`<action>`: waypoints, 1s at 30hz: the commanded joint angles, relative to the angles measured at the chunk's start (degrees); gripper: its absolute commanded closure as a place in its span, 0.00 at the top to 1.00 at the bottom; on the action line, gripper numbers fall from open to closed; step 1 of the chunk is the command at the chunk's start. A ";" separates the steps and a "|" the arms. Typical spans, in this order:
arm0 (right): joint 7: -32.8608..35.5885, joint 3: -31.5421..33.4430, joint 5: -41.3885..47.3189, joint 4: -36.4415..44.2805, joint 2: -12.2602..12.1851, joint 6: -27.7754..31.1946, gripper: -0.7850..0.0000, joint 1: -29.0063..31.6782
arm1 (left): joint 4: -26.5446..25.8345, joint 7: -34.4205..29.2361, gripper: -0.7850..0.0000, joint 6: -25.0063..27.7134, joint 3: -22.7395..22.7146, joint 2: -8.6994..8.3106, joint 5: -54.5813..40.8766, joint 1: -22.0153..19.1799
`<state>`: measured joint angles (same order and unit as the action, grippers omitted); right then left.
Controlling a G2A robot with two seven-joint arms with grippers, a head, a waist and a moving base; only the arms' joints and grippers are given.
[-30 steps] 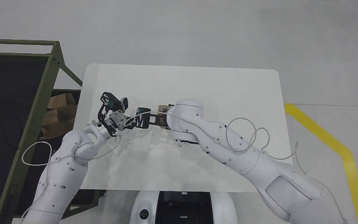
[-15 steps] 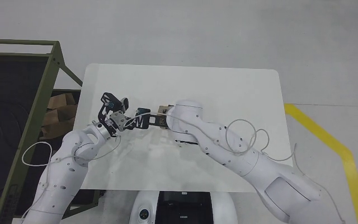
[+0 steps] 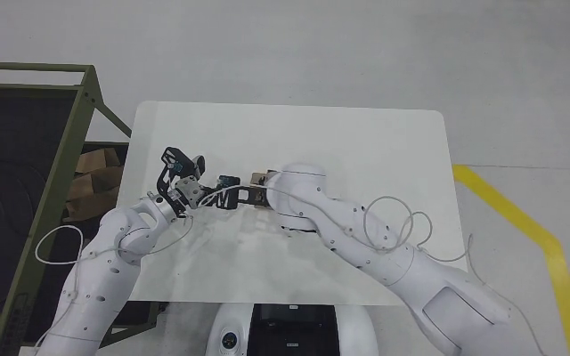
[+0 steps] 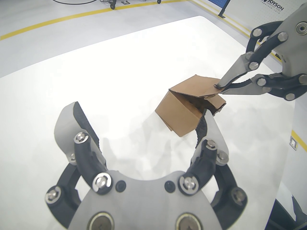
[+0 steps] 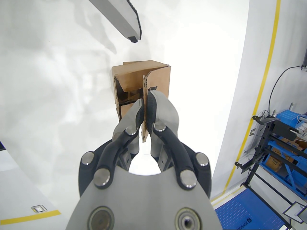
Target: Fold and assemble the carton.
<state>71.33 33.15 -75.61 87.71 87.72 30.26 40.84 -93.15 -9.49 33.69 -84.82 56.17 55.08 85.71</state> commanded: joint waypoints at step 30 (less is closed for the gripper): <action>-3.46 -2.48 0.17 9.65 -5.91 6.16 0.00 5.01 | 1.60 -6.24 1.00 -0.77 7.96 1.19 2.35 -5.77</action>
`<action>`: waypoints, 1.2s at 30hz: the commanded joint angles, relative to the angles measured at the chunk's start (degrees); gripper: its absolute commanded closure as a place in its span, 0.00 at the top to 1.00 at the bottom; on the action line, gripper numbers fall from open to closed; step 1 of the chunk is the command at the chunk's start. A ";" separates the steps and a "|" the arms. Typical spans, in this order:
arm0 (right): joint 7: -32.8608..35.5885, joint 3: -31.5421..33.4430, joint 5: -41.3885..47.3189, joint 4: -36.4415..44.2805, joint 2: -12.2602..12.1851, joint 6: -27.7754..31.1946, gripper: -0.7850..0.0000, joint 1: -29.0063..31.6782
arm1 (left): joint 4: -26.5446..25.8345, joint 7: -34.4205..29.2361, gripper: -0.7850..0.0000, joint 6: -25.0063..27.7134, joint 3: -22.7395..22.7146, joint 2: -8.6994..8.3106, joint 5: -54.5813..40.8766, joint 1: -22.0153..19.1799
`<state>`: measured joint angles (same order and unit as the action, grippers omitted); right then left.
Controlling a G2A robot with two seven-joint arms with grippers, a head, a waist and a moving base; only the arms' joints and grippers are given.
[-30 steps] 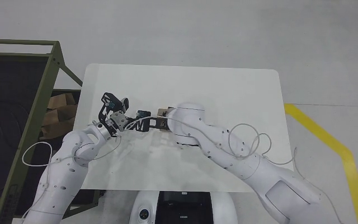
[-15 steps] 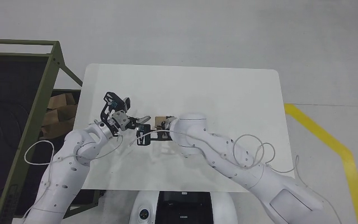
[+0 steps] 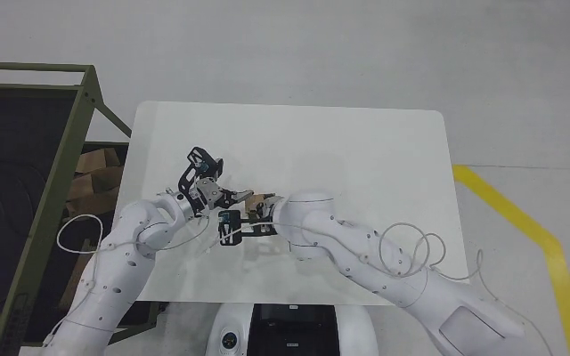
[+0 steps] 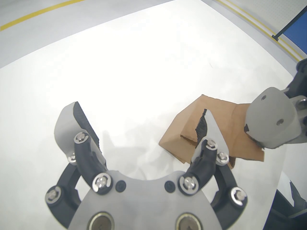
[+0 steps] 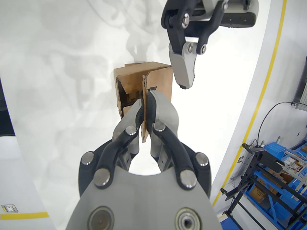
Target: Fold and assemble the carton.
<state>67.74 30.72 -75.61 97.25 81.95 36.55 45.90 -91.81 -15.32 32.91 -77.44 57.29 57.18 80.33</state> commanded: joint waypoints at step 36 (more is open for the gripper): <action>1.19 0.57 0.50 1.49 -1.31 -2.45 0.31 1.22 | 2.38 -0.41 1.00 2.86 2.45 0.34 1.30 -2.29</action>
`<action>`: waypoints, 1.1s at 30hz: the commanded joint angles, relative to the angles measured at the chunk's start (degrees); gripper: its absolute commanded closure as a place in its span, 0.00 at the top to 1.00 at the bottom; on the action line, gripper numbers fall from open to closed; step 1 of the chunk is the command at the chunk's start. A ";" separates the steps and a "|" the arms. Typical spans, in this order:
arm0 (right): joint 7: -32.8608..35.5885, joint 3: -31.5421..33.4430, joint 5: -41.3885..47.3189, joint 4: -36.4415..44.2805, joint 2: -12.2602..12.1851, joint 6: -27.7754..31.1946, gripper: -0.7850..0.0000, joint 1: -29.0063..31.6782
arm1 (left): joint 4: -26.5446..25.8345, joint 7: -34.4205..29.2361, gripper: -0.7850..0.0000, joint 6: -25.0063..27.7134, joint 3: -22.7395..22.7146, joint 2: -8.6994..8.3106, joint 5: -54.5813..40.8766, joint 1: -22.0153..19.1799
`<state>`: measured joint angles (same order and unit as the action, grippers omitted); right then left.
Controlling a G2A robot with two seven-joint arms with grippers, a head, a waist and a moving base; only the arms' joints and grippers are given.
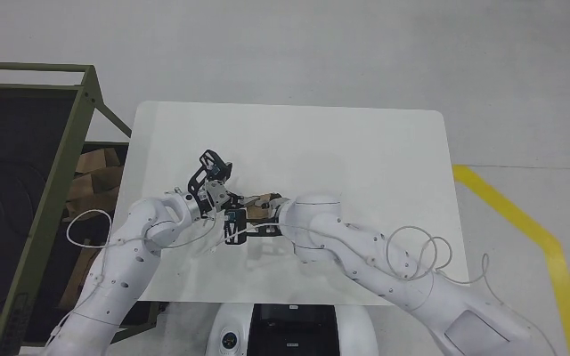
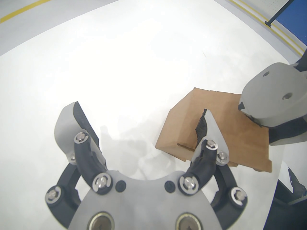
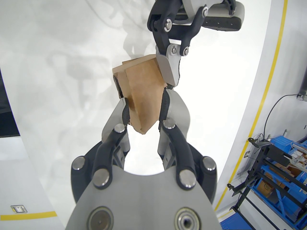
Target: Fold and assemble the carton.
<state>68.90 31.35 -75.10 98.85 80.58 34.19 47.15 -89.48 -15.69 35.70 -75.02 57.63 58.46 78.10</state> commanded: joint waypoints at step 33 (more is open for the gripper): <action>-1.39 0.36 -2.28 -1.96 0.93 -2.04 0.31 1.16 | 0.99 -0.43 1.00 0.50 0.88 0.12 0.21 -0.95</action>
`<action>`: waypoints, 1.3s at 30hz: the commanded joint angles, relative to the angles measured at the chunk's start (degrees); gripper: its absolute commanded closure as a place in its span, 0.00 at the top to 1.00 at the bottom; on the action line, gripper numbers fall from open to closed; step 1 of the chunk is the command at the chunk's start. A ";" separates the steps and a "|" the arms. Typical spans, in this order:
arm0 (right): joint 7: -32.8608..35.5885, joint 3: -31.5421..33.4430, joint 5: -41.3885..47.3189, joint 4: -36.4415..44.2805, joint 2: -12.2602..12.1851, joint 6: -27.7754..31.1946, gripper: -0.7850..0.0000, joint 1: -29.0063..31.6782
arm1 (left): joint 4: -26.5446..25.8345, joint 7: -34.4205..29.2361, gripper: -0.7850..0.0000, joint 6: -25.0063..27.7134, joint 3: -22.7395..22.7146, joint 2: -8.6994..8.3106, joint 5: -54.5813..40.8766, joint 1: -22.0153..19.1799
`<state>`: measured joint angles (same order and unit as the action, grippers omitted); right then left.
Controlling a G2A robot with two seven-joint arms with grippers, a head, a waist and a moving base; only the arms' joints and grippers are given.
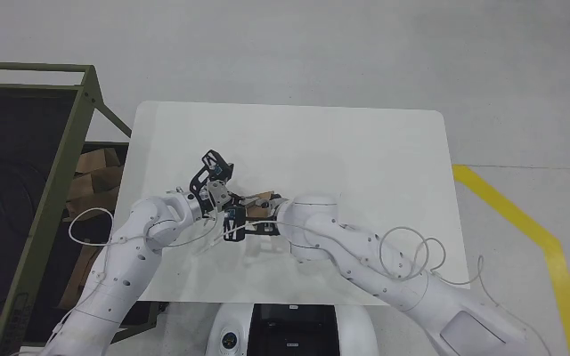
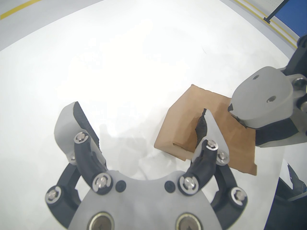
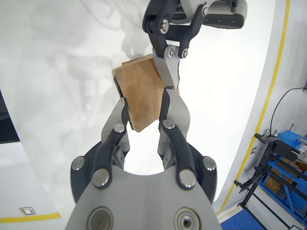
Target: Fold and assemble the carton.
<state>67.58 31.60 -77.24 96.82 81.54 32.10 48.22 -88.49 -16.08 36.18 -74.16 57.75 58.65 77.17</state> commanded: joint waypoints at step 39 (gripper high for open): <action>-1.10 4.10 -0.89 3.02 -0.59 1.48 0.39 3.56 | -0.86 0.64 1.00 1.65 -0.84 -0.46 1.76 1.40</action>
<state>66.67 35.54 -78.10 99.69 81.00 33.51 51.63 -89.43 -15.44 37.84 -75.05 57.28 60.44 78.63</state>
